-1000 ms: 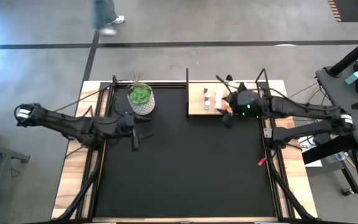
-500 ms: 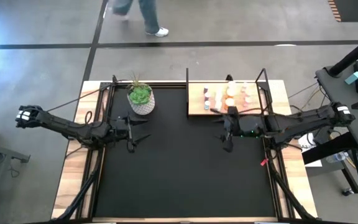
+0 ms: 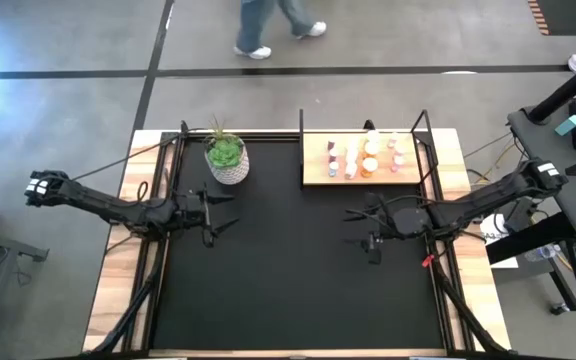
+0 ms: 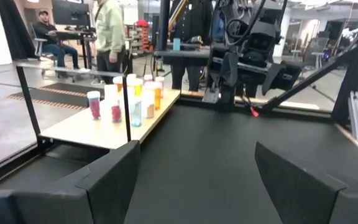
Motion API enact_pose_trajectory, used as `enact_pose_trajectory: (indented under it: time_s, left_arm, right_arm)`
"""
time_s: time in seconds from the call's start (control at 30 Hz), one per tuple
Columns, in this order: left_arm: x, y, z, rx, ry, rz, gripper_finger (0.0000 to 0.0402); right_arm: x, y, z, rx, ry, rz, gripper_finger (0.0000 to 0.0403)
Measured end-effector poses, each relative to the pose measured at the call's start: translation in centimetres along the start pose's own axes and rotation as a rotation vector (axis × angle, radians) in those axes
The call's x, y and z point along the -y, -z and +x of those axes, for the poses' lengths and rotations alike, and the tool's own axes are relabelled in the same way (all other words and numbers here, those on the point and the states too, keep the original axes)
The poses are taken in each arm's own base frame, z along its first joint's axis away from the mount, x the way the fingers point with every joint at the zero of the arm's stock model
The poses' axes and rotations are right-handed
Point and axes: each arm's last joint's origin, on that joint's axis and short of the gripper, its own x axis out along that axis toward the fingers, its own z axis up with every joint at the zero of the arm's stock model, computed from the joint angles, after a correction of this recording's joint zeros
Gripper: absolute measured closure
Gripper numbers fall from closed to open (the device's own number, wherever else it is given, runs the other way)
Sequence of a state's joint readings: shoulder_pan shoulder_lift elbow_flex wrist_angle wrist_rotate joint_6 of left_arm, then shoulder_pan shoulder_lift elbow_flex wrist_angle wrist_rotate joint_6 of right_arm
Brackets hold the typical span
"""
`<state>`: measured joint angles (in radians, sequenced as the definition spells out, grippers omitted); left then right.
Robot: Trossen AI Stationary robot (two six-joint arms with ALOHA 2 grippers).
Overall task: Pick and place medicine bottles onto shelf by color
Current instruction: Return to Home Position
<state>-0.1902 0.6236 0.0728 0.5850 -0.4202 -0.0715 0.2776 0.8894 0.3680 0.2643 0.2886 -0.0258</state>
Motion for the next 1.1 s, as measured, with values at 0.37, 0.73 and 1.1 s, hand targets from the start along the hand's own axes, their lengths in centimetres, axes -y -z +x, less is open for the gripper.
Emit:
enact_pose_trajectory:
  time_s: [0.37, 0.73, 1.1]
  left_arm:
    - [-0.2, 1.3, -0.3, -0.037, -0.003, -0.026, 0.01]
    - [-0.2, 1.4, -0.3, -0.04, -0.003, -0.008, 0.01]
    - [-0.2, 1.5, -0.2, -0.047, -0.002, 0.073, 0.01]
  right_arm:
    - [0.2, 3.8, -1.2, 0.063, 0.033, 0.013, 0.014]
    - [0.8, 5.8, -3.2, 0.124, 0.073, 0.007, 0.0143]
    - [1.1, 6.6, -4.2, 0.161, 0.076, -0.002, 0.0147]
